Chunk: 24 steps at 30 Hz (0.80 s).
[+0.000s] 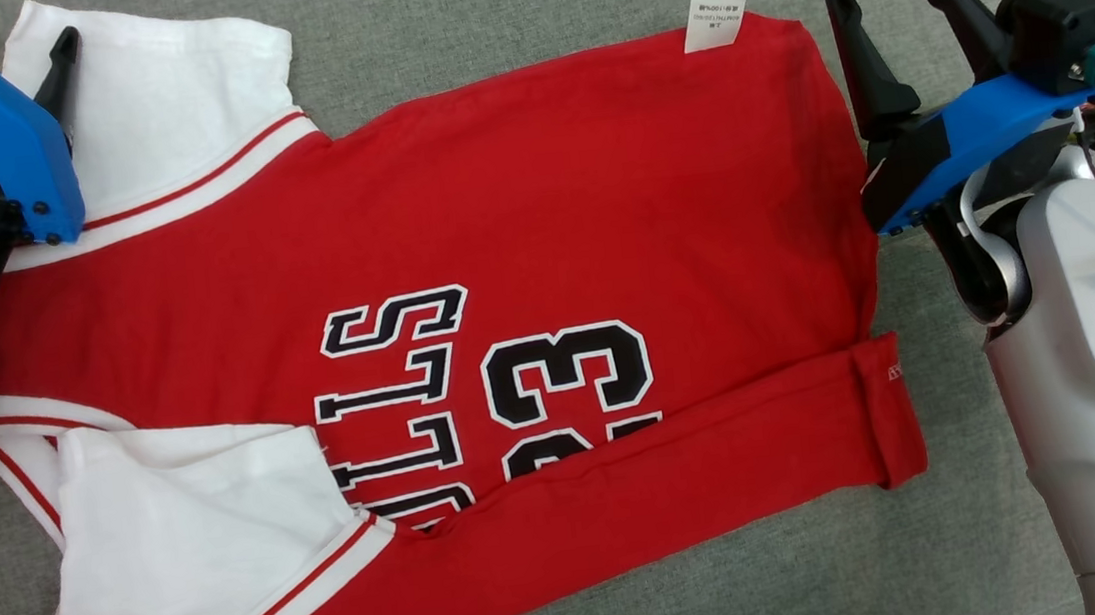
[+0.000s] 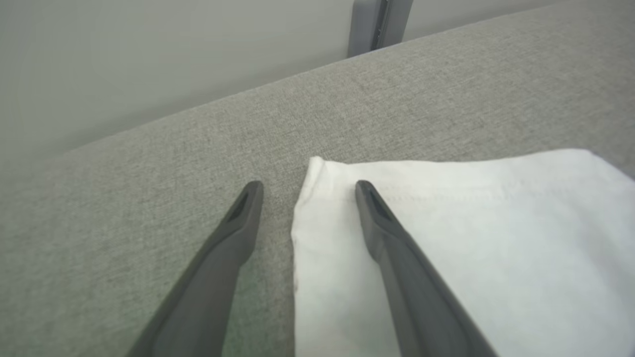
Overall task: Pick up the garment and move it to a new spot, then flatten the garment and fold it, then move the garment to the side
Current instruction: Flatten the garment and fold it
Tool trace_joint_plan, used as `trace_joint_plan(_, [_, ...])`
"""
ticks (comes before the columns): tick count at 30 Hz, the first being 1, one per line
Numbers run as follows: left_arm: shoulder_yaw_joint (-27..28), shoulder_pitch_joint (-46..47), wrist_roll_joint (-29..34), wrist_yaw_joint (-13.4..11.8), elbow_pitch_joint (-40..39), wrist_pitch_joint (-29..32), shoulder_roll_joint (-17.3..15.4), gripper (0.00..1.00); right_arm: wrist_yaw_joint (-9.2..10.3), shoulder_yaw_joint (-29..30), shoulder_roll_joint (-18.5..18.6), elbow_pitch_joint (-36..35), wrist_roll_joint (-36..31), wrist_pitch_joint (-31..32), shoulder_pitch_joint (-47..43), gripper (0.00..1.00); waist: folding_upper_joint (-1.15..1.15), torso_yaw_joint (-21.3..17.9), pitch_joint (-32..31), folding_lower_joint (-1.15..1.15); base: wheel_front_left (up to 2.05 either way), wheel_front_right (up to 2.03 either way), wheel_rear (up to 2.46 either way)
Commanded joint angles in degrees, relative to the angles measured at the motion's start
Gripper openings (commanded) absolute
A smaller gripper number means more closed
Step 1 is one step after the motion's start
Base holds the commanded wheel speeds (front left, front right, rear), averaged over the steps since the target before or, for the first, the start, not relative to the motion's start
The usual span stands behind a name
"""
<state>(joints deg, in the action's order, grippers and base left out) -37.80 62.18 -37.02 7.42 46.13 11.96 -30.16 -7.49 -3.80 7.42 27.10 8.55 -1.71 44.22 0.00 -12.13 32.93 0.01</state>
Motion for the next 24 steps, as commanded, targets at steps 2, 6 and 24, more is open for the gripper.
trace_joint_plan(2, [-1.81,1.20,-2.11,0.06,0.50,1.82,-0.68,1.00,-0.01,-0.42,-0.08,0.92,0.27,-0.51,1.36,1.00,0.00,-0.27,0.24,-0.01,0.00,0.00,0.00])
trace_joint_plan(6, [-4.18,1.79,-5.34,0.06,0.78,2.64,-1.72,1.00,-0.01,-1.79,-0.05,2.28,1.64,0.12,2.52,1.00,0.00,-0.61,0.53,-0.01,0.00,0.00,0.00])
trace_joint_plan(24, [-14.02,6.16,-9.21,0.05,0.89,-5.27,-0.38,0.00,-0.02,-9.37,4.85,10.09,7.69,10.35,4.59,1.00,0.00,2.84,-0.96,-0.01,0.00,0.00,0.00])
